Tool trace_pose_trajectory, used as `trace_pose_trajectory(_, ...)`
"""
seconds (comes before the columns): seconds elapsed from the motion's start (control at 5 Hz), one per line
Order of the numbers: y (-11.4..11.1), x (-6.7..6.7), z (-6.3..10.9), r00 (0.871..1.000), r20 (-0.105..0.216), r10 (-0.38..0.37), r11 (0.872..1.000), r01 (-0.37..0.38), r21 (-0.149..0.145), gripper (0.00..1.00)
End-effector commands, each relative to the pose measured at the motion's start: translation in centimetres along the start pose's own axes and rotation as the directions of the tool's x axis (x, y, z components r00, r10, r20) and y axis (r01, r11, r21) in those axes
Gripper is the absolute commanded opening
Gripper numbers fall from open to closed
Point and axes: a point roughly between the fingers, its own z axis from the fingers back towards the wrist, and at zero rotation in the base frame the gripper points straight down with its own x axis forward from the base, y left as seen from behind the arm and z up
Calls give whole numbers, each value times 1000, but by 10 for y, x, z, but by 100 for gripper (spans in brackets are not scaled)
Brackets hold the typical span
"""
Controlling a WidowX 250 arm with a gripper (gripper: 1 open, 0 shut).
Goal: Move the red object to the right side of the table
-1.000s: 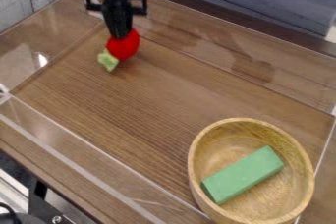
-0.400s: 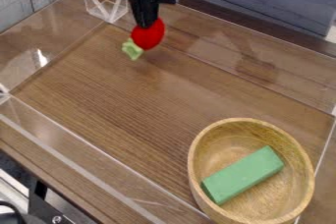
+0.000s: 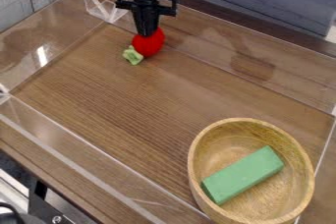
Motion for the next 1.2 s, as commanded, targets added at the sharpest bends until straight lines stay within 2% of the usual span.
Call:
trace_pose_trajectory(0.0,-6,7,23,998,59,33,999,-34,12,0)
trace_pose_trajectory(0.4,3,7,6,996,48,74,997,-75,10,0)
trace_pose_trajectory(0.8,8,3,0,998,31,46,999,-46,14,0)
trace_pose_trajectory(1.0,11,3,3,996,24,81,997,-81,11,0)
